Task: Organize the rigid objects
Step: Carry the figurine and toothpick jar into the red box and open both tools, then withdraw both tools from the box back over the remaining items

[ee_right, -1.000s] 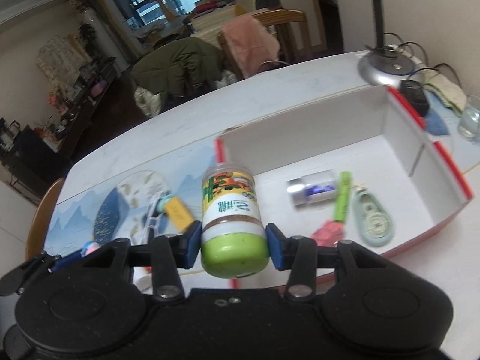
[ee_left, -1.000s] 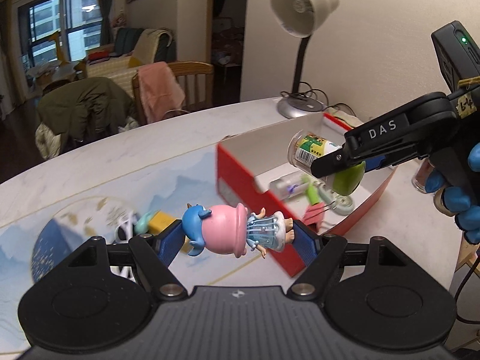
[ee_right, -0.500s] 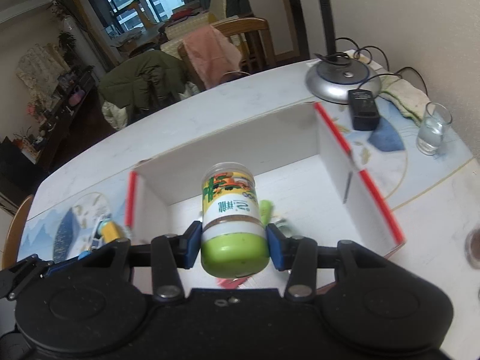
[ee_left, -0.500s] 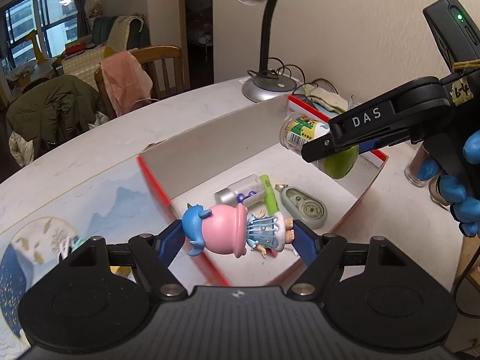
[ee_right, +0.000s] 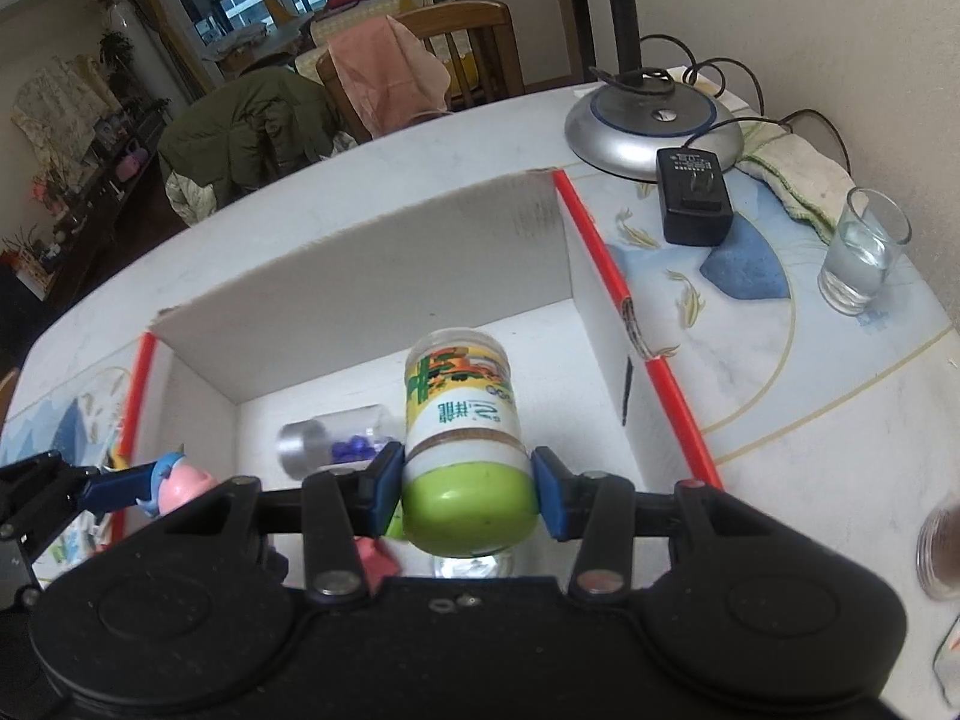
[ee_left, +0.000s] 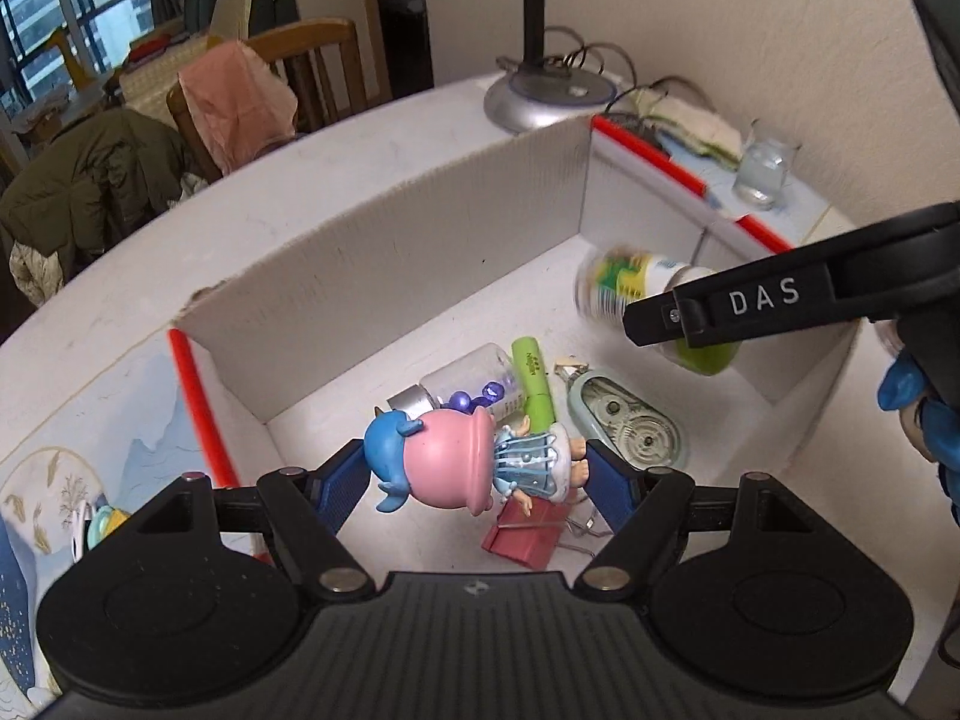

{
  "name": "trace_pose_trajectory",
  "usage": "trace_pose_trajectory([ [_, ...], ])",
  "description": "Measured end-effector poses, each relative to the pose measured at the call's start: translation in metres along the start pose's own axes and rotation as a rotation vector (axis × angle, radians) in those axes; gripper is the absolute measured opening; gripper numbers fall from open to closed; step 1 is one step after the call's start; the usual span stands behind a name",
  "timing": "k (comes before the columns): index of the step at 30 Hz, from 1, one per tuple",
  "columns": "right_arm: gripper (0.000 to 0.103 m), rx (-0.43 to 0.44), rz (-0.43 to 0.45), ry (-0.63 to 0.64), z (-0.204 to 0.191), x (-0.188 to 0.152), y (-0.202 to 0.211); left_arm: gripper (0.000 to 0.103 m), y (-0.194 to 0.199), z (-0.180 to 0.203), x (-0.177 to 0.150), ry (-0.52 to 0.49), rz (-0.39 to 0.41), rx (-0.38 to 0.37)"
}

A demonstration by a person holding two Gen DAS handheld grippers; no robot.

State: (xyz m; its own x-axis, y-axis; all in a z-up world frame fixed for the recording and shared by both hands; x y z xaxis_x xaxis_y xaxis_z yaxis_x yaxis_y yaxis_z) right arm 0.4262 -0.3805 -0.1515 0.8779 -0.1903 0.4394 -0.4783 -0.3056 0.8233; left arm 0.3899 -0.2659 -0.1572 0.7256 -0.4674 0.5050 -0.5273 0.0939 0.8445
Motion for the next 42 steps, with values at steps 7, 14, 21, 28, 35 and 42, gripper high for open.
trace_pose_trajectory([
  [7, 0.044, -0.004, -0.012, 0.043, -0.001, 0.007, -0.016, 0.077, -0.032, 0.002, 0.001, 0.010, -0.093, -0.007],
  [14, 0.044, -0.002, -0.010, 0.095, -0.008, 0.016, -0.025, 0.077, -0.052, -0.001, -0.007, 0.042, -0.166, -0.023],
  [21, 0.044, 0.015, -0.016, 0.093, -0.009, 0.019, -0.028, 0.077, -0.063, -0.001, -0.012, 0.061, -0.235, -0.063],
  [28, 0.044, 0.004, -0.017, 0.101, -0.010, 0.017, -0.027, 0.077, -0.067, -0.001, -0.014, 0.070, -0.281, -0.072],
  [35, 0.052, 0.016, -0.013, 0.105, -0.009, 0.015, -0.017, 0.077, -0.063, 0.000, -0.012, 0.062, -0.256, -0.077],
  [42, 0.057, 0.010, -0.002, 0.084, -0.005, 0.012, -0.005, 0.078, -0.048, 0.000, -0.008, 0.054, -0.201, -0.062],
])
Point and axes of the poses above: each gripper's, at about its wrist camera, not at the fingertips, and y roughly against the way its jaws point, z to its right, x to its top, the point moved 10 cm from there along -y, roughly the way its jaws point, and after that the axes turned 15 degrees about -y, right-handed, at the moved point
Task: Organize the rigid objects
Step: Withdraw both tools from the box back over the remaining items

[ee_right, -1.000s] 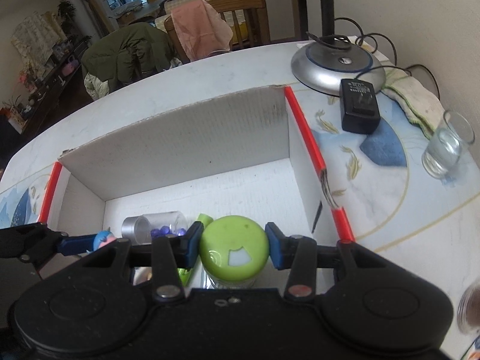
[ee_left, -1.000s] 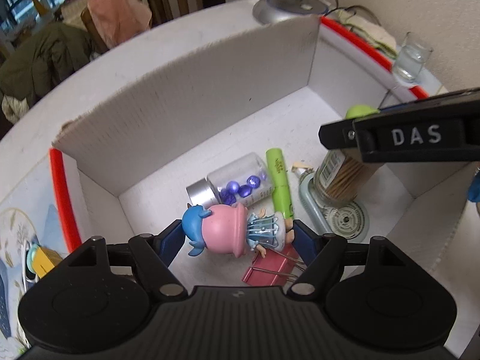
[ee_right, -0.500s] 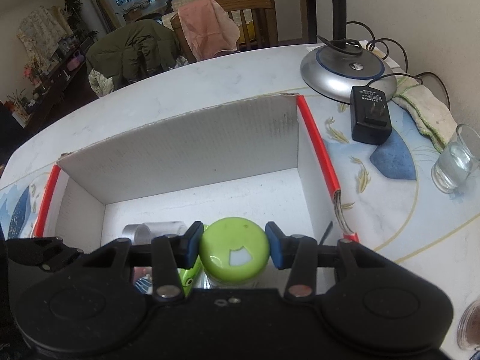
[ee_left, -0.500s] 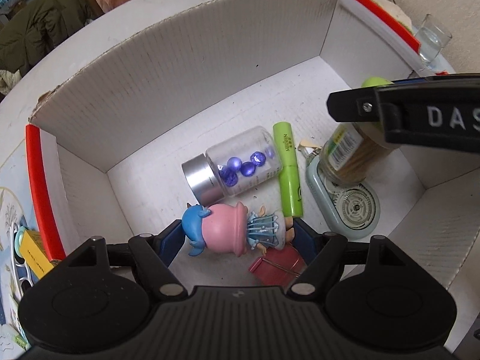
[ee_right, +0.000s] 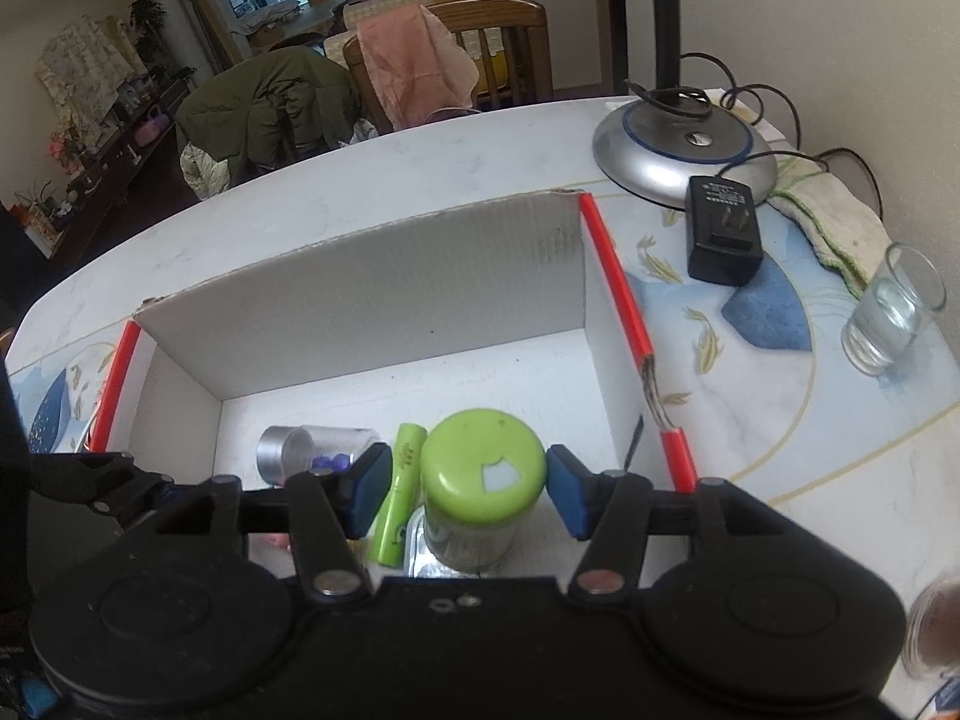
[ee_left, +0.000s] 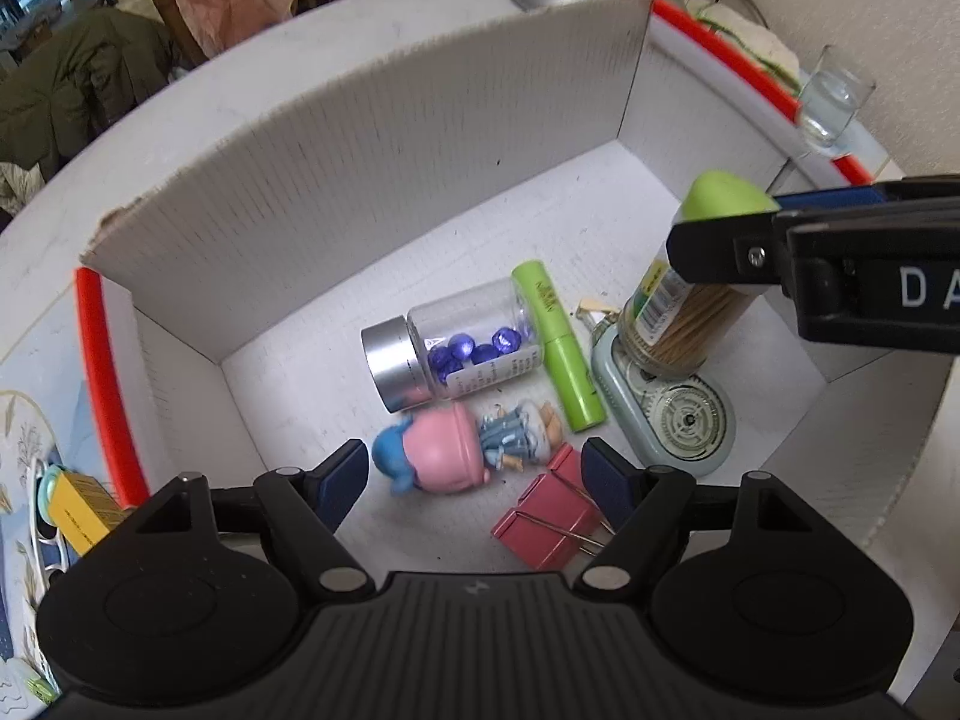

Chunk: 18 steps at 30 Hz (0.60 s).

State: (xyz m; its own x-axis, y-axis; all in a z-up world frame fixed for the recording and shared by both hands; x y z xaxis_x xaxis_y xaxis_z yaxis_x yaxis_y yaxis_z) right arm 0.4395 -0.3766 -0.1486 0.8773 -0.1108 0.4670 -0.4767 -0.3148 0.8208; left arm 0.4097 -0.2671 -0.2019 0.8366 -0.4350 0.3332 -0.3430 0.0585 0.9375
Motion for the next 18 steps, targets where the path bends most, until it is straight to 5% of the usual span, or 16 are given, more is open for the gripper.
trace_pose_trajectory([
  [18, 0.064, 0.021, 0.069, 0.040, -0.032, -0.024, 0.057, 0.081, 0.084, -0.016, -0.031, 0.077, 0.234, 0.021],
])
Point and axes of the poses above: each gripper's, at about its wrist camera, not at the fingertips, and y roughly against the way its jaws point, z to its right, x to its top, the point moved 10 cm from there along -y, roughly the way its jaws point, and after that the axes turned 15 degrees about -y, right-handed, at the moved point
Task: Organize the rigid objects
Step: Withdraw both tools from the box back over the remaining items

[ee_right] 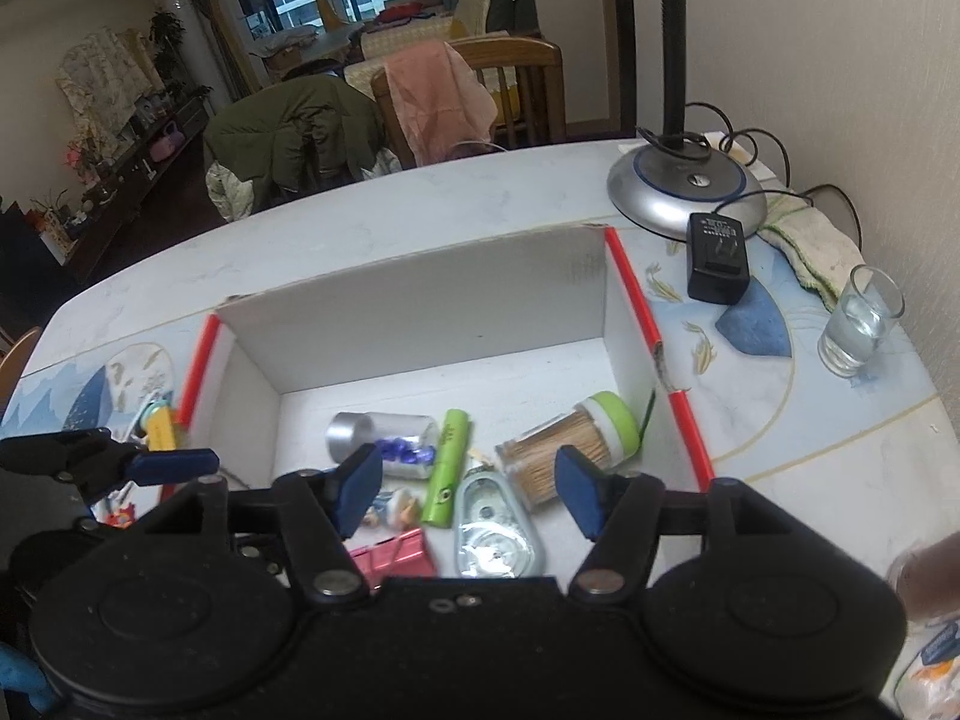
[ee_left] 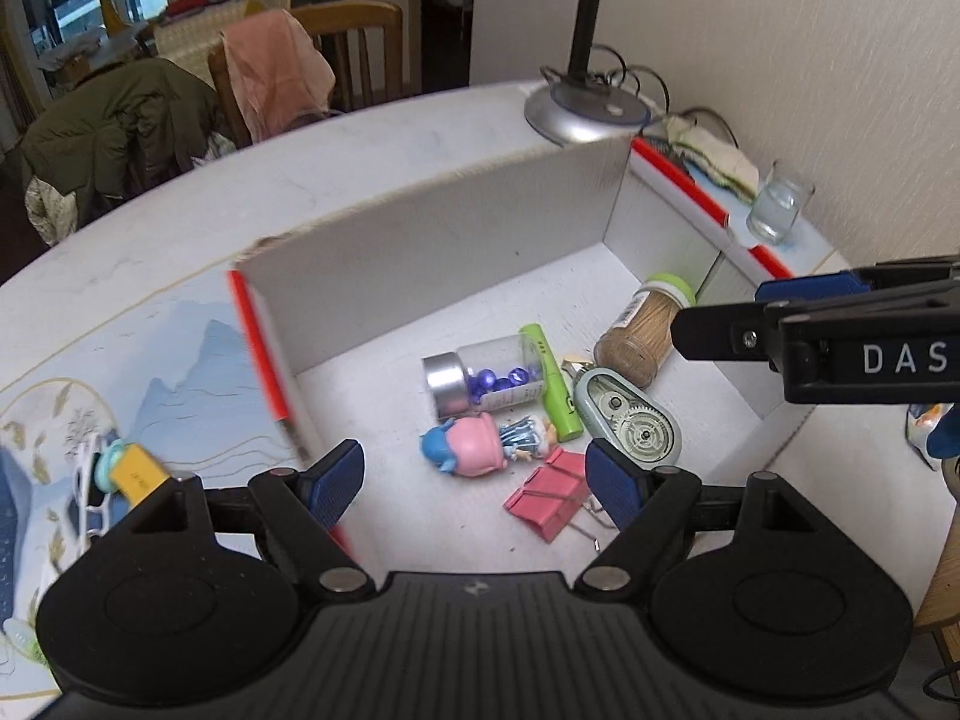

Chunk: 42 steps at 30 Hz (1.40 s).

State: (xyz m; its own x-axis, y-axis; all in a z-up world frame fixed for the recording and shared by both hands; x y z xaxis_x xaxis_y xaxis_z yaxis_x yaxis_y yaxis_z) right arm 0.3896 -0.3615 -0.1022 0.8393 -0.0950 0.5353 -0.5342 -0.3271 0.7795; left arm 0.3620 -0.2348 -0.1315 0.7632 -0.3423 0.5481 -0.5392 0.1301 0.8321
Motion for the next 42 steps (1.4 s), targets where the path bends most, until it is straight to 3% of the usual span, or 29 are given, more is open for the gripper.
trace_pose_trajectory([
  [9, 0.065, 0.030, 0.030, 0.026, -0.043, -0.022, 0.029, 0.081, 0.053, -0.021, -0.024, 0.027, 0.090, -0.003],
  [12, 0.075, 0.043, 0.050, 0.033, -0.059, -0.031, 0.037, 0.081, 0.068, -0.031, -0.037, 0.032, 0.111, 0.002],
  [24, 0.091, 0.122, 0.097, 0.075, -0.126, -0.078, 0.055, 0.085, 0.110, -0.083, -0.104, 0.106, 0.149, 0.032],
  [28, 0.092, 0.136, 0.100, 0.082, -0.145, -0.091, 0.054, 0.088, 0.119, -0.102, -0.126, 0.126, 0.153, 0.055],
  [31, 0.092, 0.147, 0.086, 0.082, -0.159, -0.101, 0.049, 0.102, 0.126, -0.119, -0.143, 0.146, 0.165, 0.089],
  [37, 0.092, 0.156, 0.064, 0.092, -0.186, -0.120, 0.040, 0.102, 0.137, -0.159, -0.176, 0.194, 0.174, 0.173],
  [42, 0.091, 0.160, 0.049, 0.113, -0.209, -0.134, 0.031, 0.102, 0.136, -0.190, -0.207, 0.274, 0.168, 0.175],
])
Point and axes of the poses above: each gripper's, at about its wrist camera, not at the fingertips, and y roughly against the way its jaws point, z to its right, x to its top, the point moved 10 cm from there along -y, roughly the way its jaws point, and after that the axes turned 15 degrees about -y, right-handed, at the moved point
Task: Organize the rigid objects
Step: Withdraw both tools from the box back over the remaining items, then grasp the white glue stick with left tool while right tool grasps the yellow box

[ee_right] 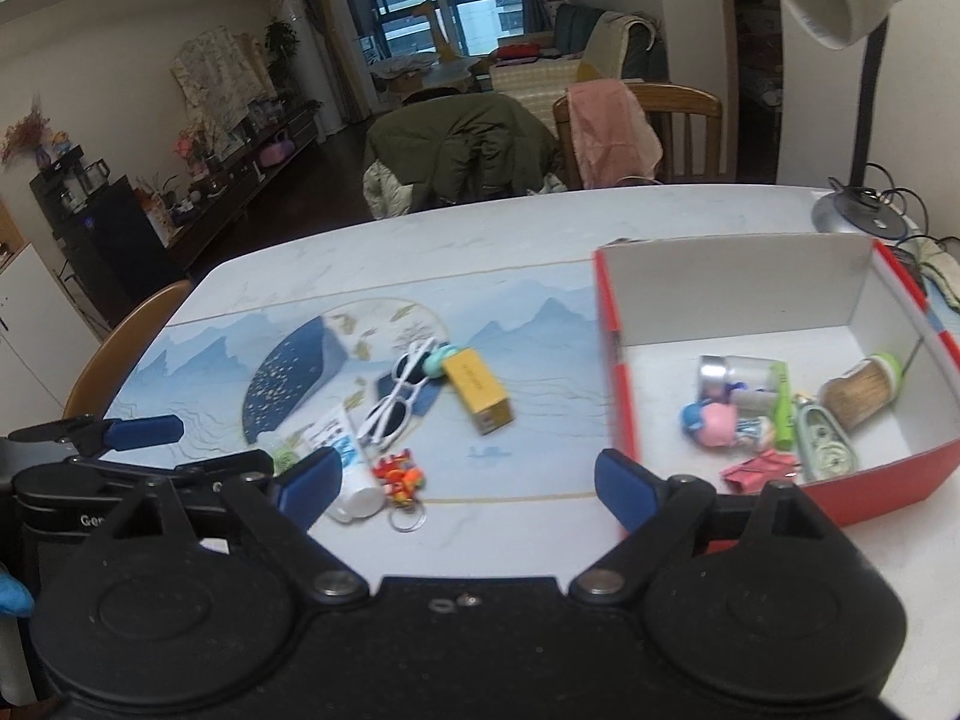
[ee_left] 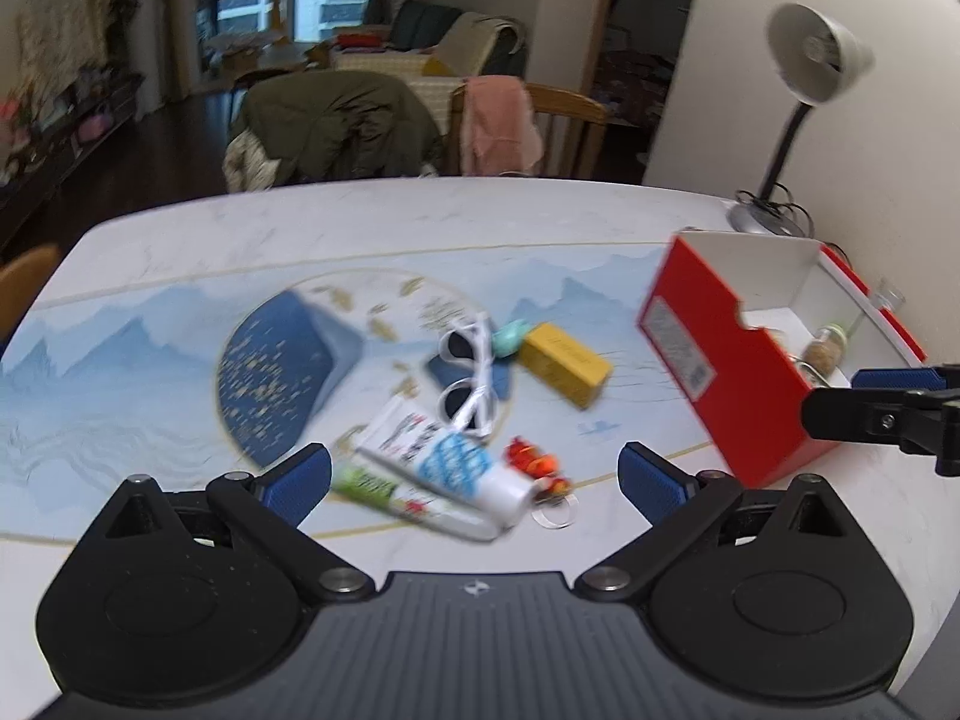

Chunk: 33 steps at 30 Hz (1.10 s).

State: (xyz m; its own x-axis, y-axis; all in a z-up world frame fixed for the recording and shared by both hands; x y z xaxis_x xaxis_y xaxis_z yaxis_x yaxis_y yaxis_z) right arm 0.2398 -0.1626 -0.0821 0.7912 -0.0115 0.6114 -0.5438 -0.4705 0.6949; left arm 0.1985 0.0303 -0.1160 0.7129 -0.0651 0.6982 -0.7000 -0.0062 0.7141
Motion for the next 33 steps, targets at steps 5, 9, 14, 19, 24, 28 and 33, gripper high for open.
trace_pose_trajectory([
  [5, 0.091, -0.009, -0.026, 0.029, -0.016, -0.008, -0.020, 0.102, -0.010, -0.031, -0.021, 0.064, -0.042, 0.027],
  [9, 0.088, -0.029, -0.047, 0.061, -0.021, -0.013, -0.038, 0.102, -0.022, -0.045, -0.035, 0.095, -0.066, 0.038],
  [14, 0.085, -0.049, -0.071, 0.094, -0.027, -0.012, -0.062, 0.102, -0.045, -0.054, -0.050, 0.131, -0.115, 0.039],
  [19, 0.082, -0.076, -0.095, 0.130, -0.028, -0.005, -0.088, 0.102, -0.067, -0.063, -0.058, 0.167, -0.158, 0.060],
  [24, 0.077, -0.103, -0.112, 0.159, -0.025, 0.006, -0.115, 0.102, -0.087, -0.073, -0.058, 0.216, -0.195, 0.097],
  [28, 0.074, -0.114, -0.130, 0.181, -0.023, 0.012, -0.135, 0.102, -0.101, -0.078, -0.059, 0.248, -0.226, 0.119],
  [33, 0.069, -0.128, -0.153, 0.202, -0.019, 0.020, -0.159, 0.102, -0.113, -0.081, -0.057, 0.273, -0.251, 0.145],
])
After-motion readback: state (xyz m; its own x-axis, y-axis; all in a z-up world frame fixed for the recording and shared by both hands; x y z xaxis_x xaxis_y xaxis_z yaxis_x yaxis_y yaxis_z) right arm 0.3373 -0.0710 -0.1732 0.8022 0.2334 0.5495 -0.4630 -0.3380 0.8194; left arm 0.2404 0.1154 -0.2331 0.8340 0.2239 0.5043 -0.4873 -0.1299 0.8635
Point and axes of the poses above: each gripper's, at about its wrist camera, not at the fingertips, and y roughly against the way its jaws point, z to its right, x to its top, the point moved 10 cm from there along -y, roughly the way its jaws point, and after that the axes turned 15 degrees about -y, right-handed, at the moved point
